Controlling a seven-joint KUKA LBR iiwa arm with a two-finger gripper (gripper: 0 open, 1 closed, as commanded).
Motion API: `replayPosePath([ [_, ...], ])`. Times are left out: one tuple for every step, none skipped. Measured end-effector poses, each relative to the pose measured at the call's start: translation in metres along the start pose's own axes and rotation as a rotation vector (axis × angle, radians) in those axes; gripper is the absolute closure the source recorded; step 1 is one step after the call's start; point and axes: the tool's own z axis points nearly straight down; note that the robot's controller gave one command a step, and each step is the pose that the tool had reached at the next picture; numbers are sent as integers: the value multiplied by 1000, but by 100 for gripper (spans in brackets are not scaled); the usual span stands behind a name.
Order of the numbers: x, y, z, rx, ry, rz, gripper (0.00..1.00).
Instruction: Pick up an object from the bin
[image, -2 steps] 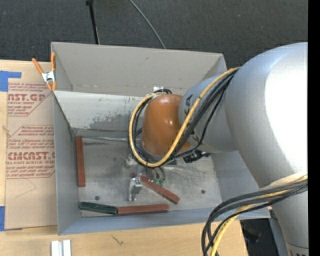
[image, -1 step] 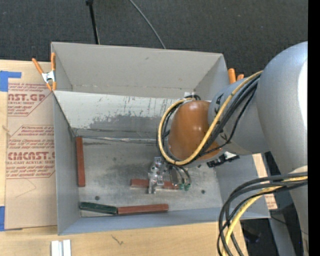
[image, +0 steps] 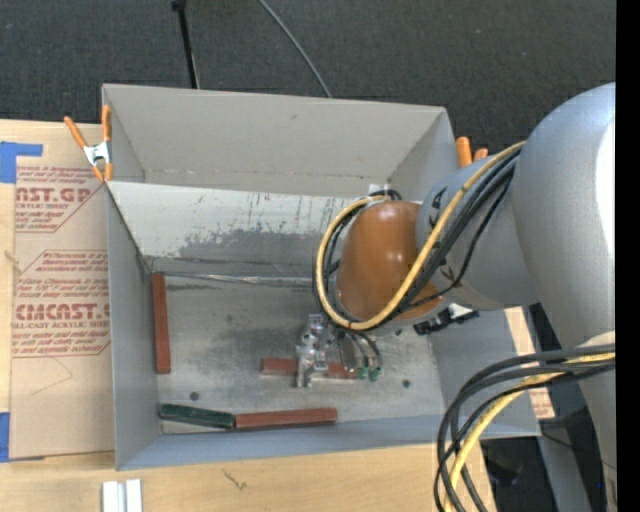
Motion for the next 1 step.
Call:
replayPosePath([
  [-10,-4,-183,3,8,45,100],
])
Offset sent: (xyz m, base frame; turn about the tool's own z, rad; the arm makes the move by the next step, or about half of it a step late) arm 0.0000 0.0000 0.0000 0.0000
